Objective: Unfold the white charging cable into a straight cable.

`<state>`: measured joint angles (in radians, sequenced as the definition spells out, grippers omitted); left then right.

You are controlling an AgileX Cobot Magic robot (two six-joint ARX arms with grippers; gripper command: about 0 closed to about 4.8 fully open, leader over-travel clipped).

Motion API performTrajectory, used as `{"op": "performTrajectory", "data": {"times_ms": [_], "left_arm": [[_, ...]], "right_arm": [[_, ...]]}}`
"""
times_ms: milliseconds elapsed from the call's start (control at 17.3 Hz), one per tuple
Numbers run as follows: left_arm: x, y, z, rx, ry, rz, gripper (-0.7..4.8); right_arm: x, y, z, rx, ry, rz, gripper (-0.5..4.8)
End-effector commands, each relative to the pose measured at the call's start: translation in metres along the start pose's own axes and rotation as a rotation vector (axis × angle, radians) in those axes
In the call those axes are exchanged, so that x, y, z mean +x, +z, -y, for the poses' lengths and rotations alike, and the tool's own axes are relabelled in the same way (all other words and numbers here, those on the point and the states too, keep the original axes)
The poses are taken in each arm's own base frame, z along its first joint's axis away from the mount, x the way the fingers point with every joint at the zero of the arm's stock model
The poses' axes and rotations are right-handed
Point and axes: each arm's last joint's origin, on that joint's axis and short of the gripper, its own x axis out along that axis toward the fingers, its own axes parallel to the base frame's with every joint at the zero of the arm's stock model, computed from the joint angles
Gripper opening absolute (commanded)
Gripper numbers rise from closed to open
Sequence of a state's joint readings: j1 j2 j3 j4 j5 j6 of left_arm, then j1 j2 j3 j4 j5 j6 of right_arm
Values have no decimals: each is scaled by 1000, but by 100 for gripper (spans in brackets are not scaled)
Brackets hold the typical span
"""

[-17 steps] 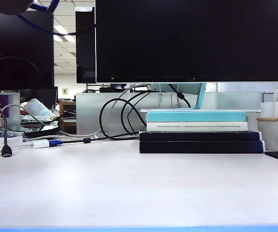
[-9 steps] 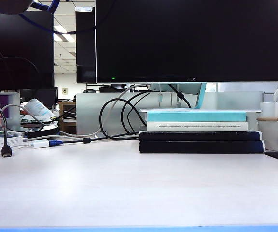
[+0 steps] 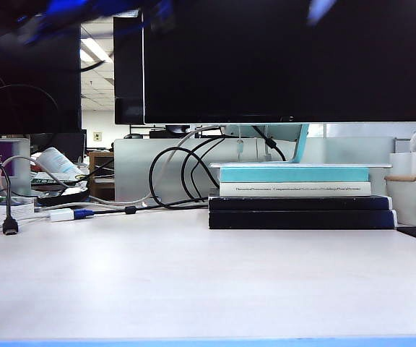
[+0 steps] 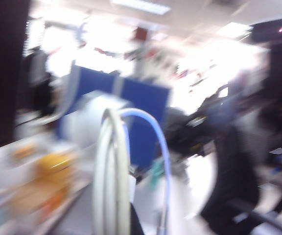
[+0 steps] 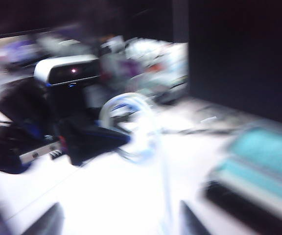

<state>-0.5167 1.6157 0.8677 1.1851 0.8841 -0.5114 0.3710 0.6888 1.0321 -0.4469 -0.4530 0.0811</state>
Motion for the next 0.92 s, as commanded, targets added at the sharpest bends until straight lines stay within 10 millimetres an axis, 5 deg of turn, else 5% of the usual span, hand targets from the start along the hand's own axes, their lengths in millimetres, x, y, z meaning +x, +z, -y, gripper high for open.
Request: {"op": "performTrajectory", "data": {"times_ms": [58,231,577,692,866,923], "left_arm": [[-17,-8,-11,94,21,-193,-6],[-14,-19,5,245,97,-374,-6],[14,-18,52,669,330,-568,-6],[32,-21,77,846,232,-553,-6],[33,-21,88,924,161,-576,-6],[27,-15,100,949,76,-598,-6]], "right_arm": [[-11,5,-5,-28,-13,55,291],[-8,1,-6,19,50,10,290],[2,-10,-5,160,206,-131,198],[2,-11,-4,163,206,-137,198],[1,-15,-4,136,204,-172,197],[-1,-25,-4,78,206,-255,122]]}}
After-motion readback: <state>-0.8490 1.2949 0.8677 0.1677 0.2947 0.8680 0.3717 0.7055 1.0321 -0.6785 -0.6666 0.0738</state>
